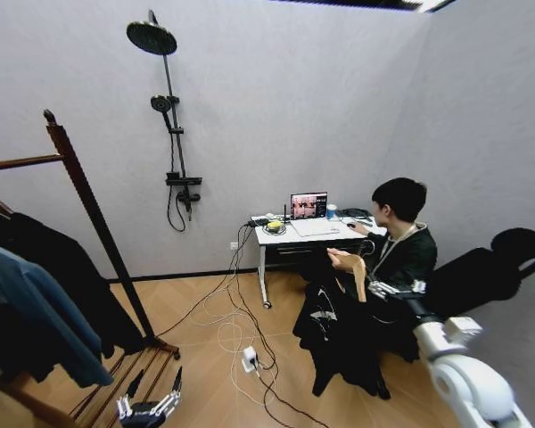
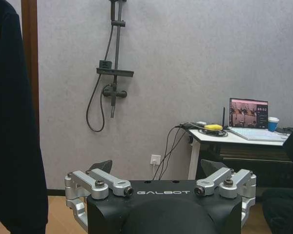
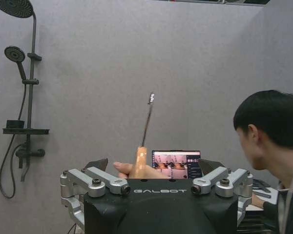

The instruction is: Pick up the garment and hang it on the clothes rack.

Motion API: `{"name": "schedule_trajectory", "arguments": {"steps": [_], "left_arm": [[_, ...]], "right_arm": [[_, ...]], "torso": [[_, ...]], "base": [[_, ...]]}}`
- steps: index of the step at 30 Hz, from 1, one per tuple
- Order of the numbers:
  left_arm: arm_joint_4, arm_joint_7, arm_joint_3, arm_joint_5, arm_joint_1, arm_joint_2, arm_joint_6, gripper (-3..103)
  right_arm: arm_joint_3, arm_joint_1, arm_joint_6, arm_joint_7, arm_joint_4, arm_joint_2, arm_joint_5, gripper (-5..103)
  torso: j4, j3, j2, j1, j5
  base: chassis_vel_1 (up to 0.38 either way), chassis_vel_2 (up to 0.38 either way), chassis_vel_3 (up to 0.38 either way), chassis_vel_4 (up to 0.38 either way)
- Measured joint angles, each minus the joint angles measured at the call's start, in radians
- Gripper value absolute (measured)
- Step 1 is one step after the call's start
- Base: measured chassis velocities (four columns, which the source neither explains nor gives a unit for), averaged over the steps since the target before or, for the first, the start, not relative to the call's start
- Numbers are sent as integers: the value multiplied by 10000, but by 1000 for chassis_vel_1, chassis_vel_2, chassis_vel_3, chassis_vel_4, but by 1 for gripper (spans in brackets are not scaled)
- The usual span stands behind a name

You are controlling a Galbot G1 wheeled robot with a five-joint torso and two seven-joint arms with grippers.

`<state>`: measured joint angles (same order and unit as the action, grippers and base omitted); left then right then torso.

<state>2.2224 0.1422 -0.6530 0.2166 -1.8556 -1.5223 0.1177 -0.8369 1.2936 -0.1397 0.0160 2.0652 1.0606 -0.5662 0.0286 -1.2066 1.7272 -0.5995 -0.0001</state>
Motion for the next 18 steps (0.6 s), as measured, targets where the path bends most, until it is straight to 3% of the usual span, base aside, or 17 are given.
{"name": "schedule_trajectory", "arguments": {"steps": [7,8,11,12,14,15,18], "left_arm": [[0,0,0,0,0,0,0,100],[0,0,0,0,0,0,0,100],[0,0,0,0,0,0,0,100],[0,0,0,0,0,0,-1,100],[0,0,0,0,0,0,0,100],[0,0,0,0,0,0,0,100],[0,0,0,0,0,0,0,100]], "right_arm": [[834,-902,-89,-233,-555,-17,259,101],[954,-1106,-108,-339,-721,-12,294,93],[980,-1168,-90,-359,-826,-8,389,88],[980,-1200,-47,-368,-885,-2,469,77],[973,-1202,-19,-366,-899,4,504,71],[927,-1164,57,-317,-896,14,617,54],[887,-1132,90,-291,-865,10,647,44]], "torso": [[-1,0,1,4,1],[-1,0,0,4,1],[1,0,0,3,1],[0,0,0,3,1],[0,1,0,4,1],[0,2,1,4,1],[0,2,1,4,1]], "base": [[0,0,0,0],[0,0,0,0],[0,0,0,0],[0,0,0,0],[0,0,0,0],[0,0,0,0],[0,0,0,0]]}}
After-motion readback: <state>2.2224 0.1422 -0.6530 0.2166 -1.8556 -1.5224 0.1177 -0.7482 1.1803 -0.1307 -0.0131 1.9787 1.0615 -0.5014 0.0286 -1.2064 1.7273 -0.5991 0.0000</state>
